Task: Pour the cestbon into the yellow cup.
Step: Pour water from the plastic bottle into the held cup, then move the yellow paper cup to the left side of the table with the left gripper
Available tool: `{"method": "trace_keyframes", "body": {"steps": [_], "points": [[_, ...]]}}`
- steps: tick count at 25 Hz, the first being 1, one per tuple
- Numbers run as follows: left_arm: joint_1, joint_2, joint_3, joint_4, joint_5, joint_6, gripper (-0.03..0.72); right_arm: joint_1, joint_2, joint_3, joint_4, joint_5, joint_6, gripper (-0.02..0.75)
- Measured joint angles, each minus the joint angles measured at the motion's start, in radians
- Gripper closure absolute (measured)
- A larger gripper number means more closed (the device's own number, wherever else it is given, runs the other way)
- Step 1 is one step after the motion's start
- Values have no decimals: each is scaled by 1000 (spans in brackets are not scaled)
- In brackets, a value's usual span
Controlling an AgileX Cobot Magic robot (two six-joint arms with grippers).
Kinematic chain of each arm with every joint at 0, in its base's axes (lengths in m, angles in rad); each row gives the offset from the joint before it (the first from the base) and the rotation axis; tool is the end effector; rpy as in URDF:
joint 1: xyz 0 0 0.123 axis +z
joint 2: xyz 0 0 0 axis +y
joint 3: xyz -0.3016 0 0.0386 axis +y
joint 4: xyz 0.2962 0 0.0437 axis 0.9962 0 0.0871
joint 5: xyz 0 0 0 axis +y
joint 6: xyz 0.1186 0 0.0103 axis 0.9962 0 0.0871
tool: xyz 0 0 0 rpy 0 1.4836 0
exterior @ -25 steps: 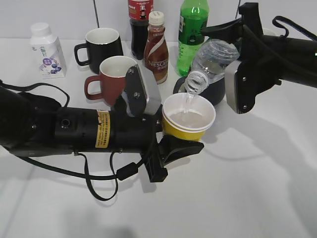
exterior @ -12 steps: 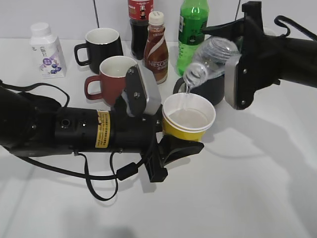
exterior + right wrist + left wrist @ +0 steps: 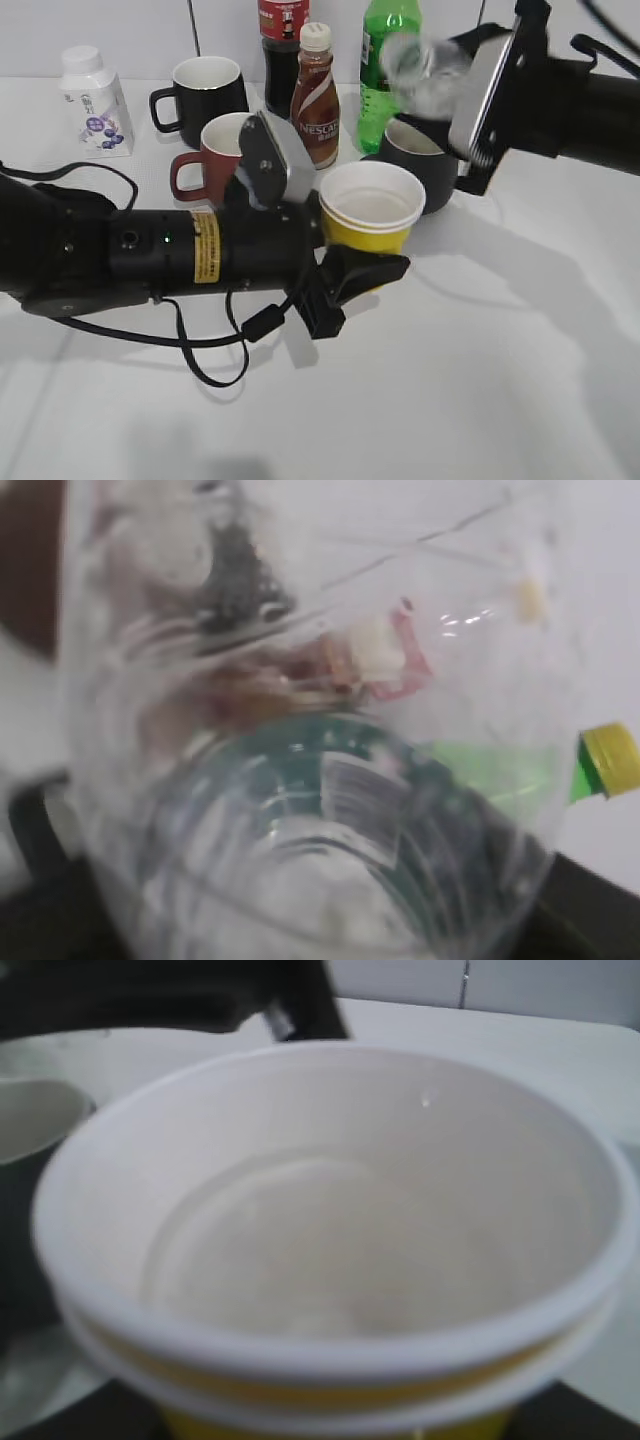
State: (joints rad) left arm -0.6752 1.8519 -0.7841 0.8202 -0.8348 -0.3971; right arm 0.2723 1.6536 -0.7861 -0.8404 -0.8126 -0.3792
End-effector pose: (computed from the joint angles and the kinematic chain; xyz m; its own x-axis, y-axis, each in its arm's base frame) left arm 0.2690 -0.2981 0.1306 -0.0423 0.2759 -0.9603 0.9589 0.2812 0.0386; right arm 0.3555 0.1661 0.2061 0.5542 -0.5957 -0.5814 -0.5156 0.3026 -0.8016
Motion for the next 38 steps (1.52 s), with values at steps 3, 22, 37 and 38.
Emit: {"method": "trace_keyframes", "body": {"steps": [3, 22, 37, 38], "points": [[15, -22, 2, -9, 1, 0, 297, 0, 0, 0, 6, -72, 222, 269], [319, -338, 143, -106, 125, 0, 298, 0, 0, -53, 492, -119, 568, 269], [550, -337, 149, -190, 195, 0, 298, -28, 0, -27, 767, 179, 496, 269], [560, -330, 149, -192, 194, 0, 298, -36, 0, -12, 776, 182, 495, 269]]}}
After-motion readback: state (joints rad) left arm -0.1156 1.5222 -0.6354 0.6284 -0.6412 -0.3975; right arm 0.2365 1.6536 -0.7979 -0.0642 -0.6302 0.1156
